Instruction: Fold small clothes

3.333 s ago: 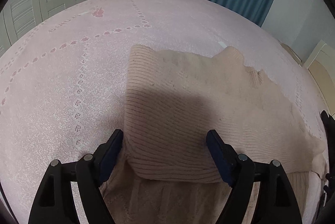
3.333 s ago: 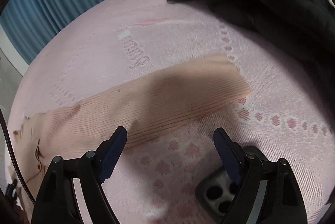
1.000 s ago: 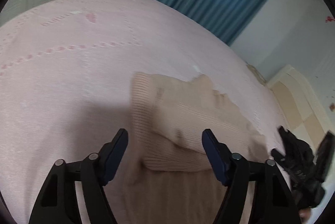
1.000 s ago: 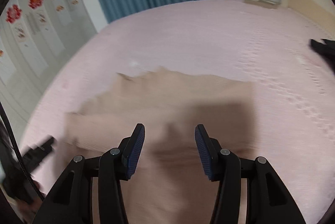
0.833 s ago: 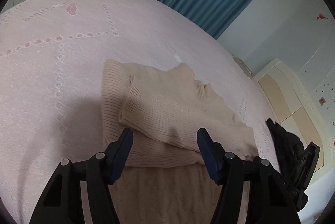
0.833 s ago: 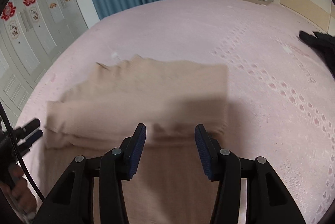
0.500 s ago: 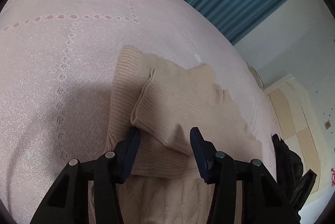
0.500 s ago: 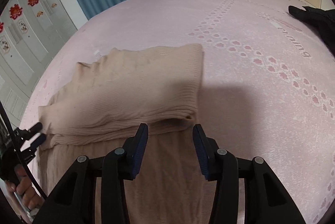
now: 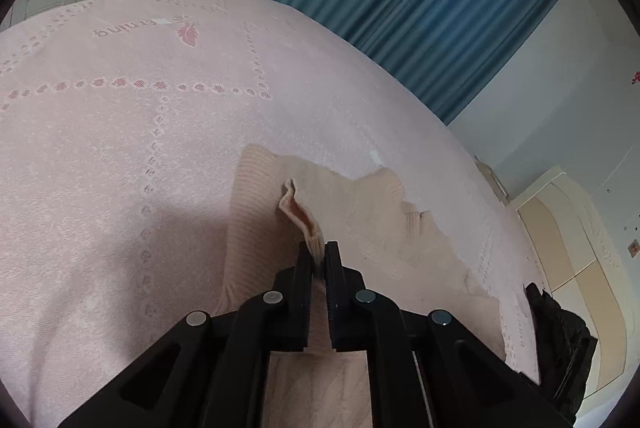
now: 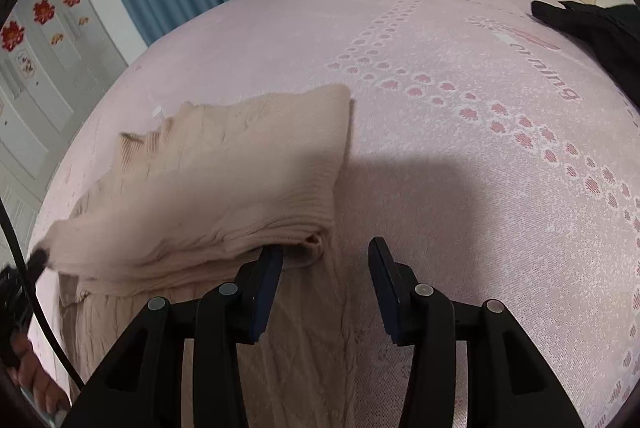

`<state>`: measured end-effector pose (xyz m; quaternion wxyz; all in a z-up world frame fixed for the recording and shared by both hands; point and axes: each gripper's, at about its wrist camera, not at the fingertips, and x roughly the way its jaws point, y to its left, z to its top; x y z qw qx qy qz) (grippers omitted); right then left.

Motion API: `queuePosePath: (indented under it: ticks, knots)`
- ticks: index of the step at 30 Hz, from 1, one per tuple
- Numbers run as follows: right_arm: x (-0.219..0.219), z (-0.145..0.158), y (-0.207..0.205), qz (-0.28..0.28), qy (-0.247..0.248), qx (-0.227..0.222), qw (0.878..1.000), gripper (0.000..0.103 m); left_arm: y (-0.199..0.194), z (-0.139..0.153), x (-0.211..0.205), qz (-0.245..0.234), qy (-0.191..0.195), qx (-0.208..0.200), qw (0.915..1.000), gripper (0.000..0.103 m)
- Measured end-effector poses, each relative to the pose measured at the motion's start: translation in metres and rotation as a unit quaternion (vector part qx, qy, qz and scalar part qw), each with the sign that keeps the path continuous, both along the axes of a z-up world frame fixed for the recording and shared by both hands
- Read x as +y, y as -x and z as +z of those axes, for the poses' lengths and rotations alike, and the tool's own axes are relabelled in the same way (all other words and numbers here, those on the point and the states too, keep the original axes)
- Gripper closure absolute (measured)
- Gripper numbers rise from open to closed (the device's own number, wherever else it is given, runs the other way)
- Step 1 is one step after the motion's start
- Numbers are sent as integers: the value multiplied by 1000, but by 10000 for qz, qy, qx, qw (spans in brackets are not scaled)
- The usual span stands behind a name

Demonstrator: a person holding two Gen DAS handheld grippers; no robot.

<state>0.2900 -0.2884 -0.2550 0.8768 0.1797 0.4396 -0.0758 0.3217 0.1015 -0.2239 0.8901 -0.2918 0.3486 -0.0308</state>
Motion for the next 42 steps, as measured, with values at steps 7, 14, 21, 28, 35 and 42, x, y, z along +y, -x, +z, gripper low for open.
queuePosePath:
  ticks: [7,14,21,28,35,42]
  knots:
    - [-9,4,5,14,-377,-155,9992,58,-2,-10,-1,-2,-315,497,9983,96]
    - [-8,17,8,144,-625,-648,9958,56,-2,-15,12,324,-53,692,9971,83]
    - [4,3,-15,-27,91,-152,9998,56,-3,-19,18,517,-207,789,9953,78]
    - [2,-2,-14,-121,157,-52,9998,56,-9,-25,4,302,-543,1014,9929,77]
    - [-6,9,9,-231,-126,-314,9992,53,1,-12,0,249,-914,799,9923,42]
    - [10,39,49,23,252,-356,9990,53,46,6,-10,262,-1806,434,9822,32]
